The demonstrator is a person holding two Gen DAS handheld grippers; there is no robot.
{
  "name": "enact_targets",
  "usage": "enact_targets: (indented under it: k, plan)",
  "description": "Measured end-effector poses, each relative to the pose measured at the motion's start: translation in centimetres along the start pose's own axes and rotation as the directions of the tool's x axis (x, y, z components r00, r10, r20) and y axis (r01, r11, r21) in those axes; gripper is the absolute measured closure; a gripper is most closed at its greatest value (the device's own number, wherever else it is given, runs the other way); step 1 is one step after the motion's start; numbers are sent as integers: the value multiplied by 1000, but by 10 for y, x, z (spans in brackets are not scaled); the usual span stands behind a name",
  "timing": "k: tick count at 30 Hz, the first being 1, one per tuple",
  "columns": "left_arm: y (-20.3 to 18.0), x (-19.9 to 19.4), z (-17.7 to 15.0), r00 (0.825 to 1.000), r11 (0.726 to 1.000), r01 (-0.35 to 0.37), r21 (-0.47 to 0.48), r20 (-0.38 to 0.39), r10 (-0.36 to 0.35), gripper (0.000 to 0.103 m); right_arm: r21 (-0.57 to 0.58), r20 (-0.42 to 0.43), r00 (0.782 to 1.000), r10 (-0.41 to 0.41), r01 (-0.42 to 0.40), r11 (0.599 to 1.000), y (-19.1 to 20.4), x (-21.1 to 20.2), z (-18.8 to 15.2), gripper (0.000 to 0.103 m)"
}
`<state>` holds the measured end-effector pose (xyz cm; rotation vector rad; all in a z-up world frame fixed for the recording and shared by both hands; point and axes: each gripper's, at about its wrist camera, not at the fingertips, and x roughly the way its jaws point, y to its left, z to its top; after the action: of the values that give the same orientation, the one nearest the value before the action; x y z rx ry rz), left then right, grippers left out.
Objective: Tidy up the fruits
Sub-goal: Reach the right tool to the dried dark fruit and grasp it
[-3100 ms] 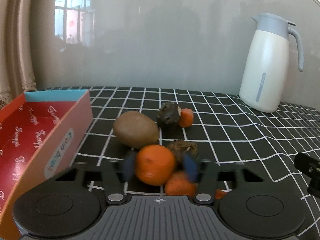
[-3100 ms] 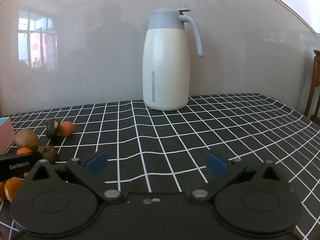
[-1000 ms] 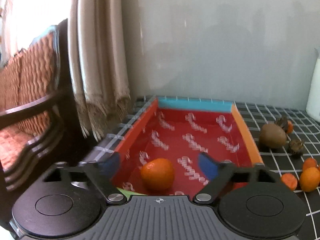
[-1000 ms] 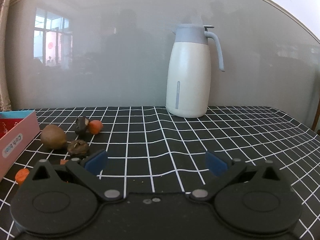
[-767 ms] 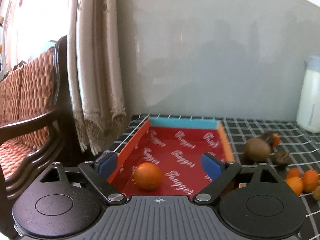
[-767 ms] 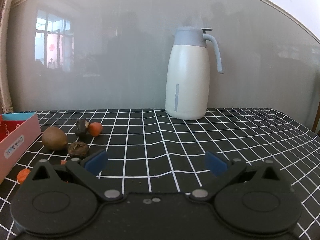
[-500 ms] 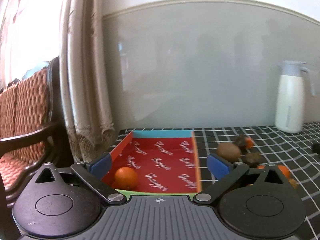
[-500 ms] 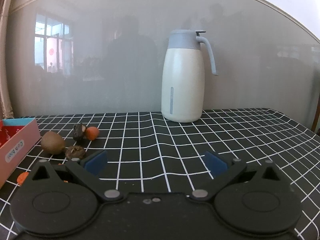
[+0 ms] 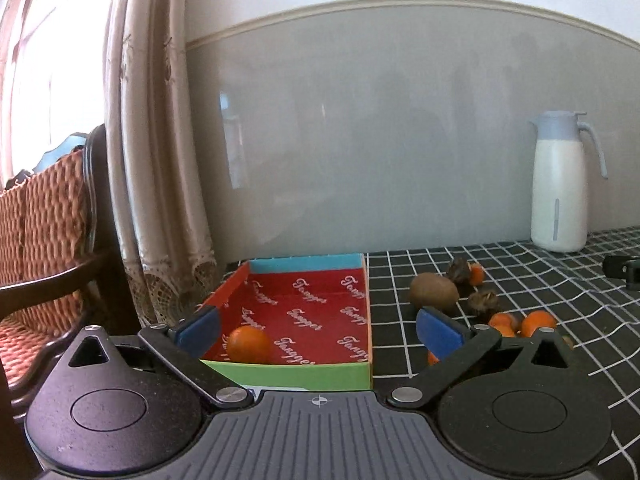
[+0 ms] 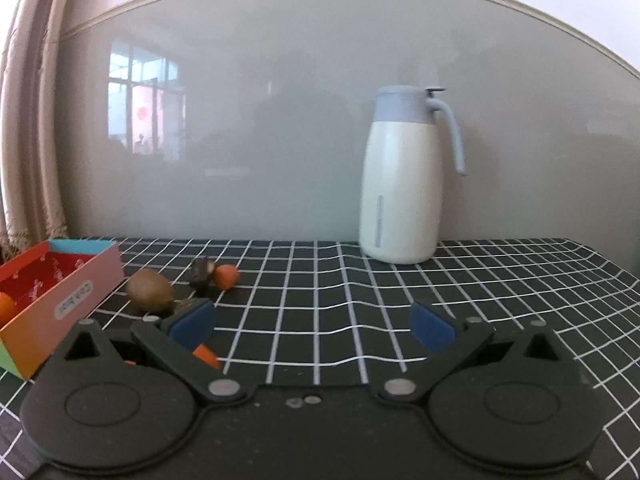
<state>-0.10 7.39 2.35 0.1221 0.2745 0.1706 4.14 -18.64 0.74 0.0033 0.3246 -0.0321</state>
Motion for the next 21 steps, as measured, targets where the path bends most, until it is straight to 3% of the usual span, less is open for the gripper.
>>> enact_targets:
  k: [8,13,21]
  plan:
    - [3,11,-7,1000,1000,7,20,-23,-6,0,-96,31,998,52,-49,994,37,8,4,0]
    - [11,14,-7,1000,1000,4,-7,-23,-4,0,-117,-41,996,77,-82,990,66,39,6,0]
    - [17,19,-8,999,1000,9,-13,-32,-9,0,-93,-167,980,107,-123,988,93,92,7,11]
